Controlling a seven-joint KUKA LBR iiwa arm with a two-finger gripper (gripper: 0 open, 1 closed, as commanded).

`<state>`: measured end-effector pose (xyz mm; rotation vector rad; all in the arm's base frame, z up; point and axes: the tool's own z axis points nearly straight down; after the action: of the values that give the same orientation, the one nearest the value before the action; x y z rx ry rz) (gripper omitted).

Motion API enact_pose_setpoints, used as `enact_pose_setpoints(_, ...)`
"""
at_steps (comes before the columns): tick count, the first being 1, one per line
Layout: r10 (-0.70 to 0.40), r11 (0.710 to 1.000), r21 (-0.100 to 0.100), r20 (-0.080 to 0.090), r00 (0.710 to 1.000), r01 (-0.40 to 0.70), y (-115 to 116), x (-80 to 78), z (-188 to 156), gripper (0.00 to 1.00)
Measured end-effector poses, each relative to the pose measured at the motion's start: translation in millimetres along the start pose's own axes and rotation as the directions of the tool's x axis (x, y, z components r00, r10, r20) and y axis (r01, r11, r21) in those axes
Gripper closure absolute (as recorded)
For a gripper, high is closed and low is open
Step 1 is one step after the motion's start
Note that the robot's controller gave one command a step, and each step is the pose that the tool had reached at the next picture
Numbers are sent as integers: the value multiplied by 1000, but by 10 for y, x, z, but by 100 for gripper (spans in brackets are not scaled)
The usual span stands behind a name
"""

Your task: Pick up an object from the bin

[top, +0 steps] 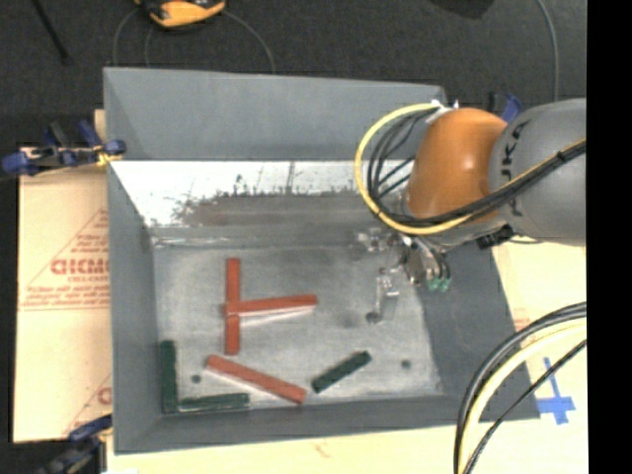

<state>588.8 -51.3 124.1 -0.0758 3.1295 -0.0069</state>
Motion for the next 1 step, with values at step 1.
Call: enact_pose_setpoints(1, -182, 983, -5, -6, 983, 182, 195, 295, 494, 0)
